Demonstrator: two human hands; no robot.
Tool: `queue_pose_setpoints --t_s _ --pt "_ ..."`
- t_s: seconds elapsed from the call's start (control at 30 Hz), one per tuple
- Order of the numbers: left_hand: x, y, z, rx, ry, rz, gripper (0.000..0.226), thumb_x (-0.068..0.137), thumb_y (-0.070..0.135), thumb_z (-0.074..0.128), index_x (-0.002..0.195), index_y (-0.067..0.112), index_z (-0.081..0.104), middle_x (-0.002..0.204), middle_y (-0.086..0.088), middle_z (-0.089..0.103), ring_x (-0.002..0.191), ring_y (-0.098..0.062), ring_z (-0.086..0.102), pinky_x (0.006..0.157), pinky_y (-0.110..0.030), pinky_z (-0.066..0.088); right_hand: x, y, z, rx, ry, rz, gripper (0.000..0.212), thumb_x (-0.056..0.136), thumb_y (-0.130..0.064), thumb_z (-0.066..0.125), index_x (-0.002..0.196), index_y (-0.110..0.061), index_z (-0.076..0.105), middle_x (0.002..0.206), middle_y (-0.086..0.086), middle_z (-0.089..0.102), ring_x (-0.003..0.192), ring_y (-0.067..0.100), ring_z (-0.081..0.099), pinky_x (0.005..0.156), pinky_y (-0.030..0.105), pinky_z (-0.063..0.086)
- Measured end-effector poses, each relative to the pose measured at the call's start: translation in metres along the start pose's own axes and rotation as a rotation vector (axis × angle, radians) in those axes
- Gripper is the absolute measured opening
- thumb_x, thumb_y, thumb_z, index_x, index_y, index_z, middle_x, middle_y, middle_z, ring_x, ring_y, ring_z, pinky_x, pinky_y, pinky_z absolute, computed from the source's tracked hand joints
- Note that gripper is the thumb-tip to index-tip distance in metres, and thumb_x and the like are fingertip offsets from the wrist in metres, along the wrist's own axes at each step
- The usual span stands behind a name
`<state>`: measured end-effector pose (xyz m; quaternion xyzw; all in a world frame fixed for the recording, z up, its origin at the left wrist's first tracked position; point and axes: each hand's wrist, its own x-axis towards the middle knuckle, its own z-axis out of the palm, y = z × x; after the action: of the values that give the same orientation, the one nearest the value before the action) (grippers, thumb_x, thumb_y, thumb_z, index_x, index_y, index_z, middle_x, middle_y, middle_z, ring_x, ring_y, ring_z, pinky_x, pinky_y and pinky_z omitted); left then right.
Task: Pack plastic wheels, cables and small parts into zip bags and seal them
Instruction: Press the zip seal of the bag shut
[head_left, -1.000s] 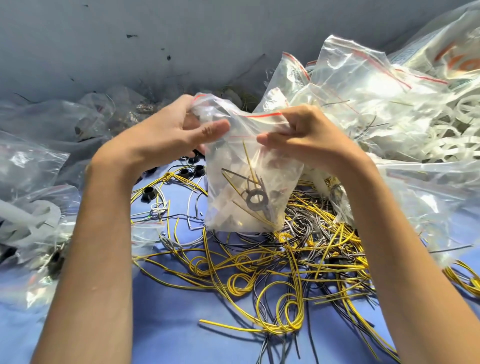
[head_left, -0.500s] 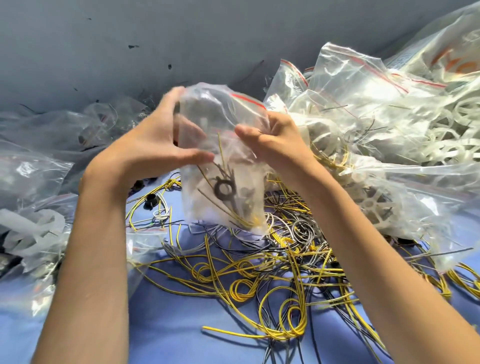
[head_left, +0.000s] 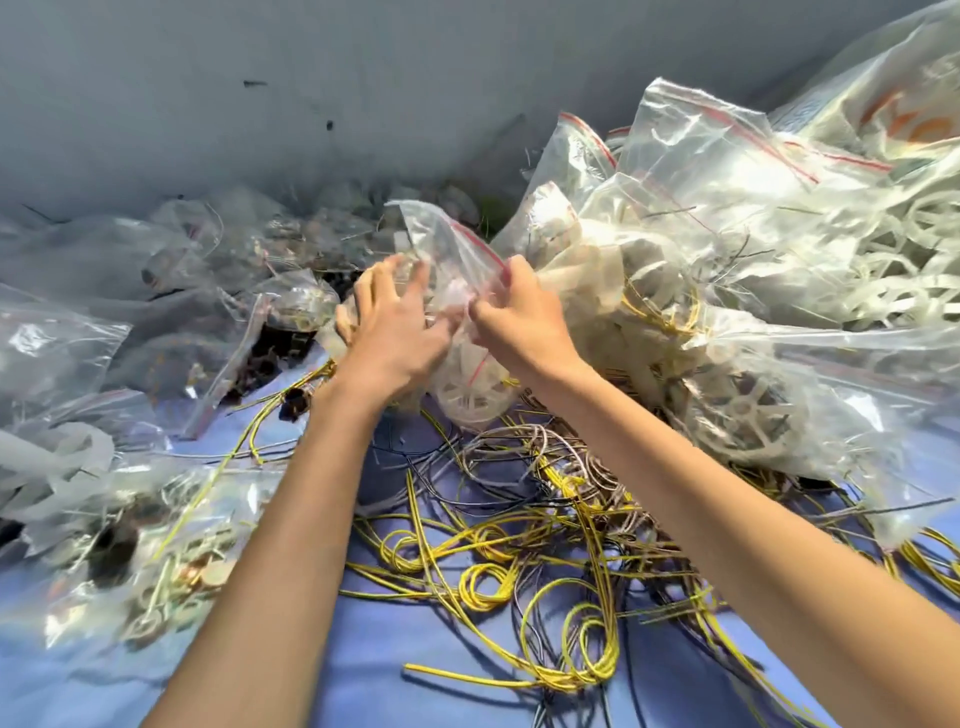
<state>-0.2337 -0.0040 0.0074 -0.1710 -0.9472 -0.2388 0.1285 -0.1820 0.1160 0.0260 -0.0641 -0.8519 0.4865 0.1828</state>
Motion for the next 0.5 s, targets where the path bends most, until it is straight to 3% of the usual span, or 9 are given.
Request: queue_pose_setpoints --t_s 0.07,0.17,0.2,0.27,0.37,0.5 --pt "0.013 -0.001 0.002 0.000 -0.036 0.015 0.063 0.090 0.051 0.041 0.145 0.023 0.032 0.153 -0.010 0.020 0.141 -0.027 0.010 0.114 -0.054 0.013 -0.003 -0.003 -0.005 -0.258 0.120 -0.196 0.036 0.079 -0.015 0.055 0.114 -0.010 0.047 0.118 0.014 0.052 0.109 0.031 0.050 0.088 0.039 0.042" --pt "0.026 0.003 0.007 0.018 -0.086 0.045 0.062 0.082 0.051 0.045 0.138 0.027 0.038 0.150 -0.008 0.029 0.140 -0.028 0.019 0.111 -0.062 0.016 0.004 -0.022 0.001 -0.631 0.405 -0.495 0.061 0.074 -0.027 0.055 0.134 -0.019 0.044 0.145 0.009 0.036 0.131 0.026 0.033 0.103 0.048 0.029" --pt "0.029 0.004 0.011 0.030 -0.091 0.044 0.069 0.079 0.053 0.047 0.140 0.025 0.036 0.150 -0.011 0.029 0.140 -0.030 0.020 0.112 -0.061 0.014 0.011 -0.029 0.006 -0.710 0.369 -0.553 0.061 0.076 -0.030 0.054 0.135 -0.023 0.045 0.147 0.005 0.035 0.134 0.022 0.032 0.105 0.049 0.026" --pt "0.032 0.007 0.023 0.166 -0.055 0.045 0.073 0.083 0.052 0.049 0.146 0.020 0.030 0.153 -0.013 0.026 0.140 -0.032 0.020 0.114 -0.058 0.007 0.031 -0.029 0.012 -0.786 0.098 -0.559 0.047 0.088 -0.038 0.046 0.134 -0.030 0.048 0.149 -0.001 0.036 0.137 0.016 0.029 0.109 0.052 0.019" --pt "0.041 0.009 0.029 0.287 -0.106 0.075 0.060 0.089 0.047 0.047 0.144 0.027 0.033 0.149 -0.004 0.032 0.139 -0.021 0.019 0.113 -0.059 0.001 0.057 -0.004 0.013 -0.864 -0.225 -0.362 0.045 0.100 -0.040 0.023 0.133 -0.025 0.050 0.148 -0.001 0.041 0.139 0.015 0.029 0.112 0.044 0.016" --pt "0.045 0.006 0.029 0.227 -0.125 0.067 0.051 0.090 0.040 0.049 0.138 0.026 0.040 0.139 -0.004 0.039 0.137 -0.018 0.022 0.111 -0.058 -0.003 0.070 0.011 0.014 -0.847 -0.274 -0.324 0.052 0.100 -0.037 0.015 0.135 -0.022 0.051 0.150 0.003 0.039 0.141 0.015 0.027 0.112 0.039 0.014"
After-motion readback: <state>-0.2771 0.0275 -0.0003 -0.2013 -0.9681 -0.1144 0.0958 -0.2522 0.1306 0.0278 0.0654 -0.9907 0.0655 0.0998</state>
